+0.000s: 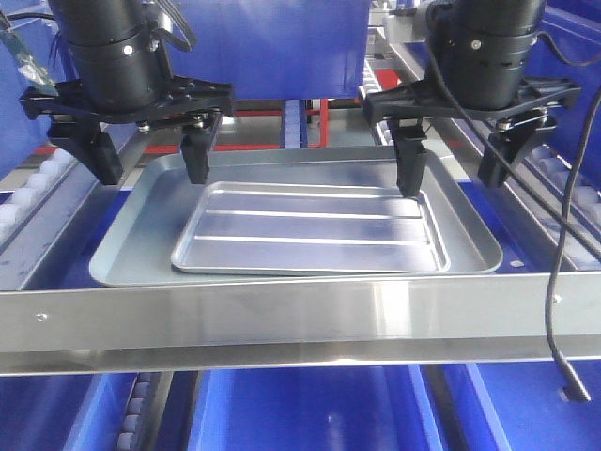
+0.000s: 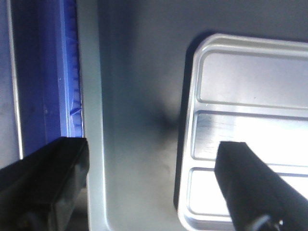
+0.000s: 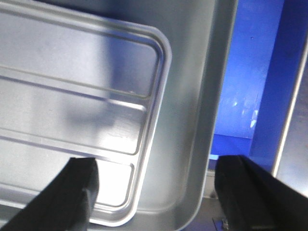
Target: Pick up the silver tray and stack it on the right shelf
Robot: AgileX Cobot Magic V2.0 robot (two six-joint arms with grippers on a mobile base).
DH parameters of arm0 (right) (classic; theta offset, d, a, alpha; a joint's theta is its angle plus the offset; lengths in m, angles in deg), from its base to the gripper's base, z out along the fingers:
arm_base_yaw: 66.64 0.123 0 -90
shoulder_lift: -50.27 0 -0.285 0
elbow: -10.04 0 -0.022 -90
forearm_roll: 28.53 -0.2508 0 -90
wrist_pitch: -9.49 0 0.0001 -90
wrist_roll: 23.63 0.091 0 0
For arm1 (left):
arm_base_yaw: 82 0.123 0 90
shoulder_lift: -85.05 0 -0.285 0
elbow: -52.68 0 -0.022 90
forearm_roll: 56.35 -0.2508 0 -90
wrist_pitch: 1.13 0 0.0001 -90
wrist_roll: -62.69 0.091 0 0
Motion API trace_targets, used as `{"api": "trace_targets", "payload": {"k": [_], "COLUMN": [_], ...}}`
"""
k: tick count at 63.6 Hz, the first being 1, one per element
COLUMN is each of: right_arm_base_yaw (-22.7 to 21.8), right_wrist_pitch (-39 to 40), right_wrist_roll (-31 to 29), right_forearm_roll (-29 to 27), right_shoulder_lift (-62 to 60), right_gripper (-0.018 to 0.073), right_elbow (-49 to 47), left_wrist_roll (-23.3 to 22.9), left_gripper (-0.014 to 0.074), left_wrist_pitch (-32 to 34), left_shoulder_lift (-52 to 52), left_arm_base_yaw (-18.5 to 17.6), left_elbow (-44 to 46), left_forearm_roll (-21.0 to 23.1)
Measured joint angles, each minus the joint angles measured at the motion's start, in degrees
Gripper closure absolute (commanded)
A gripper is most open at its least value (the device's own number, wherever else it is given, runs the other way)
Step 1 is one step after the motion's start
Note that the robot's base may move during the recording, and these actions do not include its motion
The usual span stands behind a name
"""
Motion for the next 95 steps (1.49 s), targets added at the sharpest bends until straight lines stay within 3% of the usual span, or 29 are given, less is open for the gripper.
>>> {"api": "trace_targets", "payload": {"k": [10, 18, 26, 37, 50, 68, 76, 95], "right_arm_base_yaw": [0.0, 0.11, 1.37, 4.9, 8.21, 8.22, 8.22, 8.22], "right_wrist_pitch": [-1.02, -3.09, -4.21, -3.67, 2.34, 12.25, 14.62, 15.57], "right_wrist_roll": [0.0, -0.11, -0.11, -0.11, -0.11, -0.11, -0.11, -0.11], "right_forearm_roll": [0.0, 0.0, 0.14, 0.14, 1.25, 4.0, 5.71, 9.46], "right_shoulder_lift": [-4.05, -9.22, -15.59, -23.9, -34.88, -52.88, -62.16, -84.22], "right_gripper": [-0.0054, 0.0005, 0.0213, 0.0513, 0.0503, 0.0503, 0.0503, 0.0503], "right_elbow": [0.0, 0.0, 1.15, 7.88, 21.68, 41.41, 46.69, 48.27], "left_wrist_roll": [0.62, 3.28, 4.1, 4.45, 4.45, 4.45, 4.45, 4.45], "left_gripper": [0.0167, 0.0258, 0.0452, 0.0703, 0.0689, 0.0689, 0.0689, 0.0689], "left_wrist_pitch": [-2.64, -4.76, -5.74, -0.11, 12.67, 29.16, 30.46, 24.92], "left_shoulder_lift": [1.18, 5.27, 12.5, 23.09, 35.58, 52.68, 61.81, 82.95], "left_arm_base_yaw": [-0.11, -1.16, -4.5, -10.03, -10.94, -10.94, -10.94, -10.94], "left_elbow": [0.44, 0.44, -1.3, -11.38, -30.12, -50.93, -54.35, -54.76], "left_forearm_roll": [0.0, 0.11, -0.71, -3.07, -4.16, -5.53, -5.61, -5.66]}}
